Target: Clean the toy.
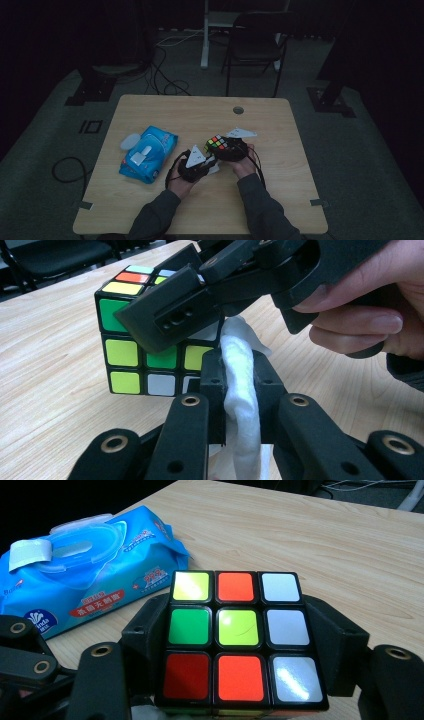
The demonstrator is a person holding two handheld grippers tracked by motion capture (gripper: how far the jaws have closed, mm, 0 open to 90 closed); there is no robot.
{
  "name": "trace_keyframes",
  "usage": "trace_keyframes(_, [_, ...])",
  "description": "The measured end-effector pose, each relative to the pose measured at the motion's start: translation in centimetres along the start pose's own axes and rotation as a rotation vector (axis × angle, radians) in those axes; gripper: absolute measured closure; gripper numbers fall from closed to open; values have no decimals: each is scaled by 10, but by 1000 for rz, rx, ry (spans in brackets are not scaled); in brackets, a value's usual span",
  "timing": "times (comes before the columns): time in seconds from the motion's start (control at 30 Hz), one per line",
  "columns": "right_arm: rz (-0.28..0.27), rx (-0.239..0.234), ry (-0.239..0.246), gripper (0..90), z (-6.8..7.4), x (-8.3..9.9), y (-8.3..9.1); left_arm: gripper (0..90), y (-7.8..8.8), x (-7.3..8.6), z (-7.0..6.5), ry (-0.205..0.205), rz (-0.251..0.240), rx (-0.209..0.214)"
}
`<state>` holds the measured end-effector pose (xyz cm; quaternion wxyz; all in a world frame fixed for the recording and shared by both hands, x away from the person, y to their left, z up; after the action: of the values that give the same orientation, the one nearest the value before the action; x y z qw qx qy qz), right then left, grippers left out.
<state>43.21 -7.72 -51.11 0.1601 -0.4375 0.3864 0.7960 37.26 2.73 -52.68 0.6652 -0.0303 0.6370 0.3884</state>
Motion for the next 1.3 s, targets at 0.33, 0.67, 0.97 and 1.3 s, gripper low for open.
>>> trace_keyframes(0.33, [-10, 2, -9, 344, 1, -2, 1, 820, -7, 8, -1, 13, 30, 1])
trace_keyframes(0.67, [-16, 4, -11, 344, 1, -3, 1, 820, -13, 13, -3, 14, 51, 12])
trace_keyframes(0.97, [-10, 8, -8, 344, -1, -1, 1, 821, -10, 9, -2, 17, 37, 4])
trace_keyframes(1.3, [-3, 7, -13, 344, -1, 1, -1, 820, -3, 1, -1, 20, 3, 0])
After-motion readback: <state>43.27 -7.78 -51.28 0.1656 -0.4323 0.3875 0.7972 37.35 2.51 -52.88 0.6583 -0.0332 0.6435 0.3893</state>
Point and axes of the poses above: each handheld gripper's, and its own axes: y roughly backward along the jaws, x roughly out of its underside, z roughly to its left, the point moved 6 cm from there along -y, roughly forward along the jaws, and after that the axes turned 10 degrees about -y, right-handed, at the moved point
